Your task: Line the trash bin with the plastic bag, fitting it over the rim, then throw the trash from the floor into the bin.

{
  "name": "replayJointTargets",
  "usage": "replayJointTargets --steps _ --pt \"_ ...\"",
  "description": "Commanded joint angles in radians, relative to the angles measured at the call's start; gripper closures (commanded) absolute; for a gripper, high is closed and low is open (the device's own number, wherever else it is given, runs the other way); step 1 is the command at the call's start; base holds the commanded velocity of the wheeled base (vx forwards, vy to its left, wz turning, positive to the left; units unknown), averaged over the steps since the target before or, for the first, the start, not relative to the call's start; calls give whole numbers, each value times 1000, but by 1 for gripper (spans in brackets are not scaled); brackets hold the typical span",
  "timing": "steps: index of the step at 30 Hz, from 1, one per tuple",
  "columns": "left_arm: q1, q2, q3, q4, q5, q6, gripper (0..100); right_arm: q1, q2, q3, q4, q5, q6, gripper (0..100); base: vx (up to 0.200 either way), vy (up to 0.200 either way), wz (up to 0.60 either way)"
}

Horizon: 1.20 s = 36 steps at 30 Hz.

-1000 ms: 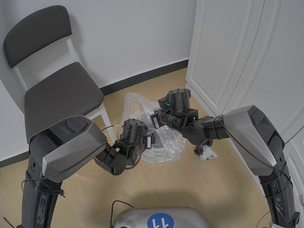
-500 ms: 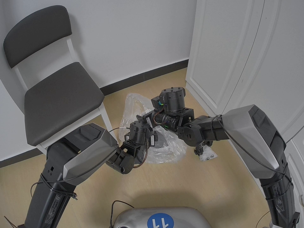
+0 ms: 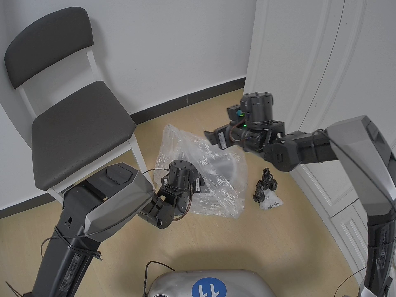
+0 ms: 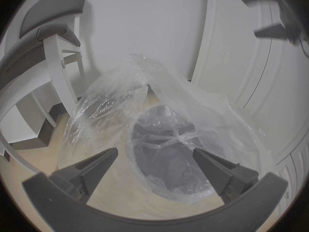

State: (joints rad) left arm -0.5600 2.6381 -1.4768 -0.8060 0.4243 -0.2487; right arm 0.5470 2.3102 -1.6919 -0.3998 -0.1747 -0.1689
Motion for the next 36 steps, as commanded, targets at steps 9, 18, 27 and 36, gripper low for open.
replayJointTargets --steps 9,18,27,36 --pt "3 -23 4 -30 1 -4 0 -283 -12 327 -186 73 124 0 0 0 0" --pt "5 -49 24 -47 1 -6 0 -311 161 156 -182 73 135 0 0 0 0" --pt "5 -52 26 -53 1 -4 0 -311 264 -20 -60 72 149 0 0 0 0" --pt "5 -63 38 -55 1 -4 0 -269 368 -181 16 69 147 0 0 0 0"
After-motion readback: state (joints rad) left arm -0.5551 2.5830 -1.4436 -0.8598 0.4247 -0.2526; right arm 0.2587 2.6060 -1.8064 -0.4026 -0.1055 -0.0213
